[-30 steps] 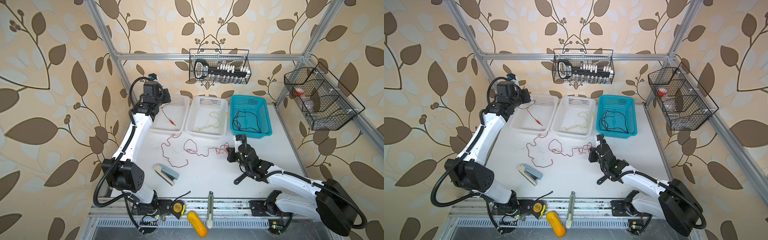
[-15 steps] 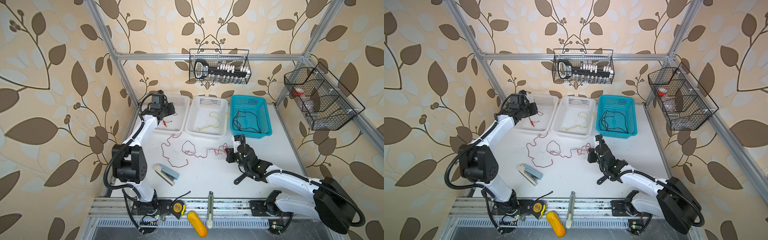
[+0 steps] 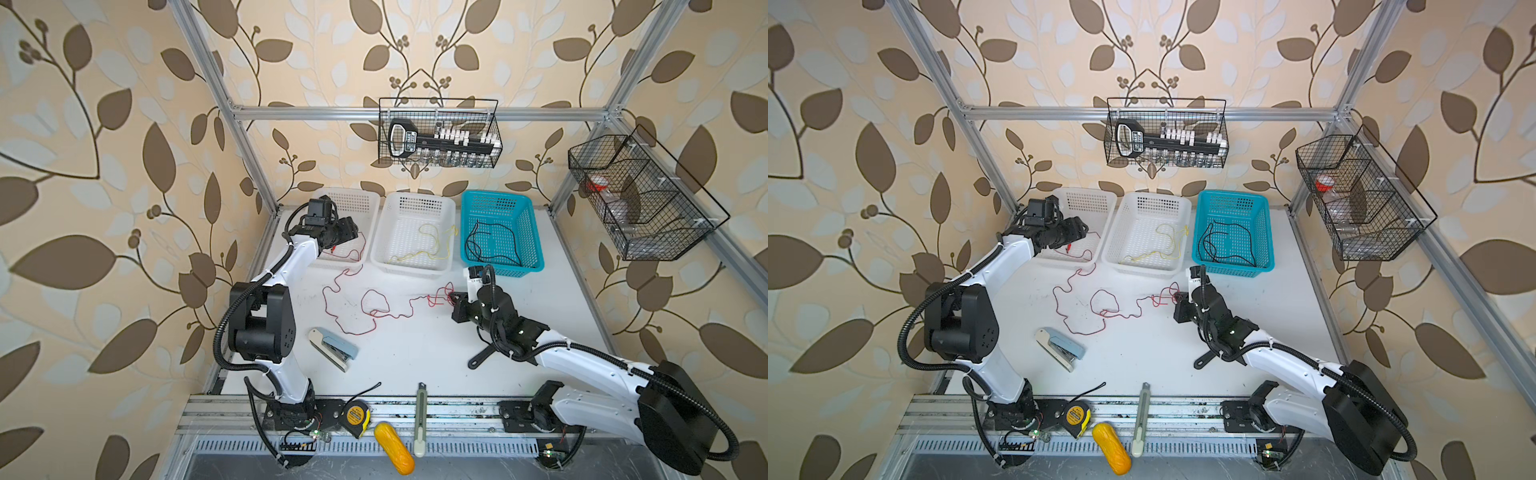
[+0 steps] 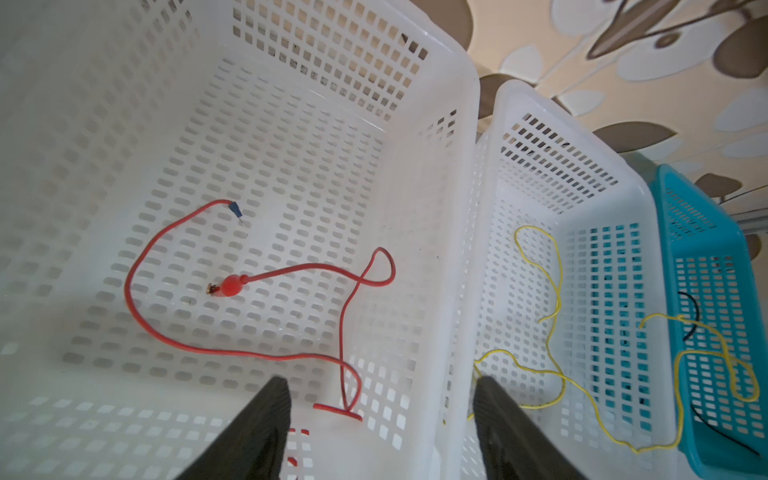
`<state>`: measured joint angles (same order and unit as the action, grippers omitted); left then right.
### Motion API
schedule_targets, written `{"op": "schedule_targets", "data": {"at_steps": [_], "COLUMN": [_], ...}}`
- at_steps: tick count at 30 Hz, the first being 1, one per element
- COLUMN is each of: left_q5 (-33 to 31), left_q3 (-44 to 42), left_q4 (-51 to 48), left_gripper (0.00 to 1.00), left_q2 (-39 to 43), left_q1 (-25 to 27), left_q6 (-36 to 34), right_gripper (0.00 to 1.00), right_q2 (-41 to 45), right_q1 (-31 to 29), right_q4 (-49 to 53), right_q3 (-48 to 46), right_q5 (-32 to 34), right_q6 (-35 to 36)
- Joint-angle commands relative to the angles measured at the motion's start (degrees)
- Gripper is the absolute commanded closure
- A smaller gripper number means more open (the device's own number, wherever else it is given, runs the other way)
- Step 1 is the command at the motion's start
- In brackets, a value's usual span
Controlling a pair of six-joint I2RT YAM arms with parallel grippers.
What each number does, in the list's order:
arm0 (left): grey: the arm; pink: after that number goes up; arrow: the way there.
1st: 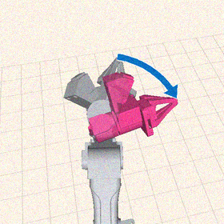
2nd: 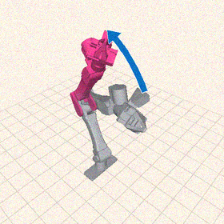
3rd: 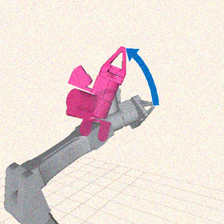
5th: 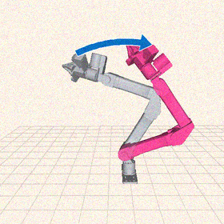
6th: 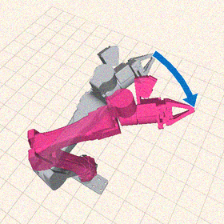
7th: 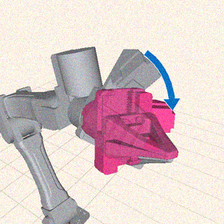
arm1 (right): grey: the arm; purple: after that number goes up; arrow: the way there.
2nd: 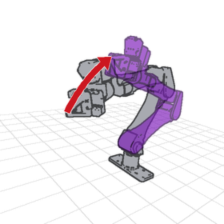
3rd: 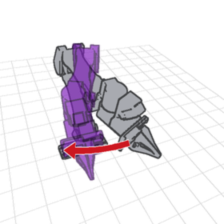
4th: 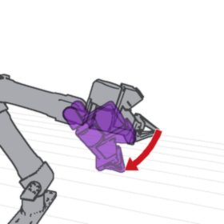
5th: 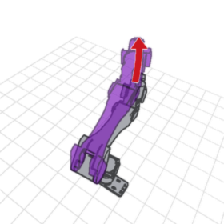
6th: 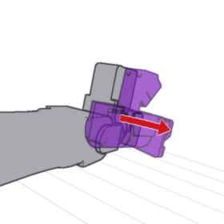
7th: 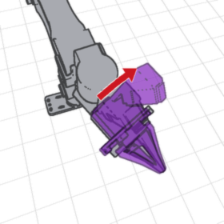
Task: Untangle the cables
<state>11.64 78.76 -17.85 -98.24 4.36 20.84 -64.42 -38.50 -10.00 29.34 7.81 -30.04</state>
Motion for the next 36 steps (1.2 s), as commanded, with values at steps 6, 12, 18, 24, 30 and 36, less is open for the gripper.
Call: {"op": "schedule_targets", "data": {"at_steps": [6,12,18,24,30,36], "left_q5": [3.67,4.69,8.08,9.02,8.39,6.3], "left_q3": [-1.74,-7.26,-12.21,-13.86,-15.11,-15.83], "left_q4": [1.37,3.96,6.6,5.31,2.69,0.76], "left_gripper": [0.01,0.01,0.03,0.06,0.12,0.23], "left_q2": [9.76,16.84,20.99,20.85,20.02,18.35], "left_q1": [2.98,7.21,12.68,19.95,26.63,29.16], "left_q6": [-2.83,-5.86,-8.66,-10.1,-14.01,-15.04], "right_gripper": [1.0,1.0,1.0,1.0,1.0,1.0], "right_q2": [2.26,3.72,4.63,5.14,5.72,6.38], "right_q1": [1.36,3.22,3.55,3.77,4.06,4.22], "right_q4": [2.45,4.67,6.46,6.48,6.5,6.49], "right_q3": [4.53,7.99,11.09,12.79,13.62,13.44], "right_q5": [-5.08,-8.72,-7.65,-6.42,-6.01,-5.85], "right_q6": [0.24,1.95,3.73,4.19,4.4,4.11]}}
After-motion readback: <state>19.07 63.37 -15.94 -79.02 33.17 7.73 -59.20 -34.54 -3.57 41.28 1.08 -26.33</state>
